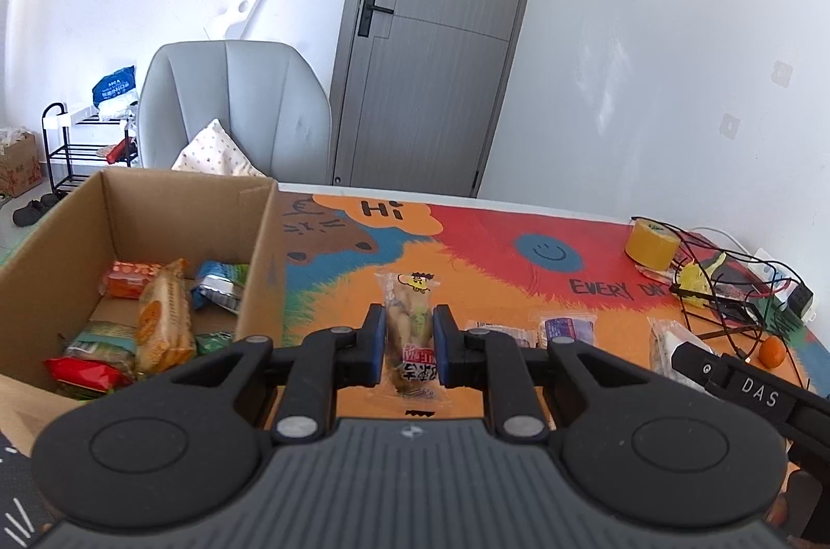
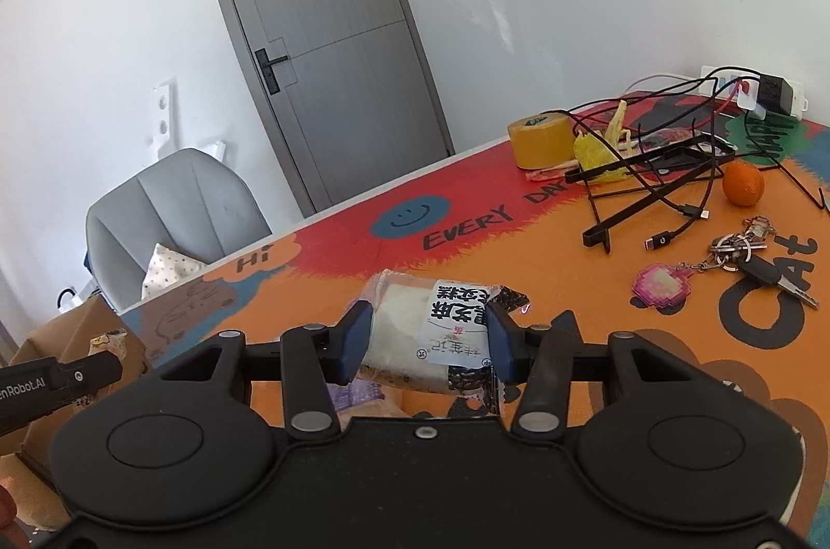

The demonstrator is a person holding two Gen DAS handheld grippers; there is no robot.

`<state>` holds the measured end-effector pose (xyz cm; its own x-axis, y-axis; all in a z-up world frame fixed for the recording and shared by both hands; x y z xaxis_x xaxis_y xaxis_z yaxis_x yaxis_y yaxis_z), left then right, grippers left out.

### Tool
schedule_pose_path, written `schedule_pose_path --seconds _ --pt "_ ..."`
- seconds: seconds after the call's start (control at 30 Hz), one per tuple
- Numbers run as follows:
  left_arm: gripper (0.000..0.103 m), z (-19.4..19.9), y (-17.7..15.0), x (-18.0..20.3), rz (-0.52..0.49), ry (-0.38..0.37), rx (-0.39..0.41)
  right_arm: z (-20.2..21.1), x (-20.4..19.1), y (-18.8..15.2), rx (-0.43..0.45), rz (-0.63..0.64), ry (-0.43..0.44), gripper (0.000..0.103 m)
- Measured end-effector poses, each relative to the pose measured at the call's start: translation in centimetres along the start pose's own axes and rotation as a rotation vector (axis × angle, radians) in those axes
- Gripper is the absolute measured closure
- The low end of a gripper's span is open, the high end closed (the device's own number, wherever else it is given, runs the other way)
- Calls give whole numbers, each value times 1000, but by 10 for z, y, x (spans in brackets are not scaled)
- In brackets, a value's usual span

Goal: Organize snacks
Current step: 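Carry the stick pack with left tool while right tool carries rice cracker pack to box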

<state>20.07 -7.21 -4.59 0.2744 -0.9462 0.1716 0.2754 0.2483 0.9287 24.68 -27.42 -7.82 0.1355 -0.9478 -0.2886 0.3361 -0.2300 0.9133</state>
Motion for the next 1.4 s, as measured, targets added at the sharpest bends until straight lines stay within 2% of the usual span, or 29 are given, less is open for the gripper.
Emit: schedule_pose_path --seconds 0.43,0.8,1.07,1.4 --pt "85 34 20 -26 20 54 64 24 -39 11 52 17 119 56" --pt "85 53 35 -74 64 124 112 26 -86 10 63 41 218 56" --pt "85 53 41 -111 110 165 120 24 -122 4 52 71 271 56" --pt "85 38 45 -145 132 176 104 16 -160 -3 32 107 331 56"
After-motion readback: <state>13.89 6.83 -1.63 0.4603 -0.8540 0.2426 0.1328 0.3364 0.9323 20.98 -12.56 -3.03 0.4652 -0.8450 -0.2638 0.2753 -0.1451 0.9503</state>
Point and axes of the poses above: each gripper's, at about its wrist camera, not at the fingertips, and z roughly against the way its jaws point, x to its right, y to its top, the point moved 1 cm from there along -z, roughly the way its jaws point, and after that the axes turned 9 degrees about x, right-handed, at the moved point
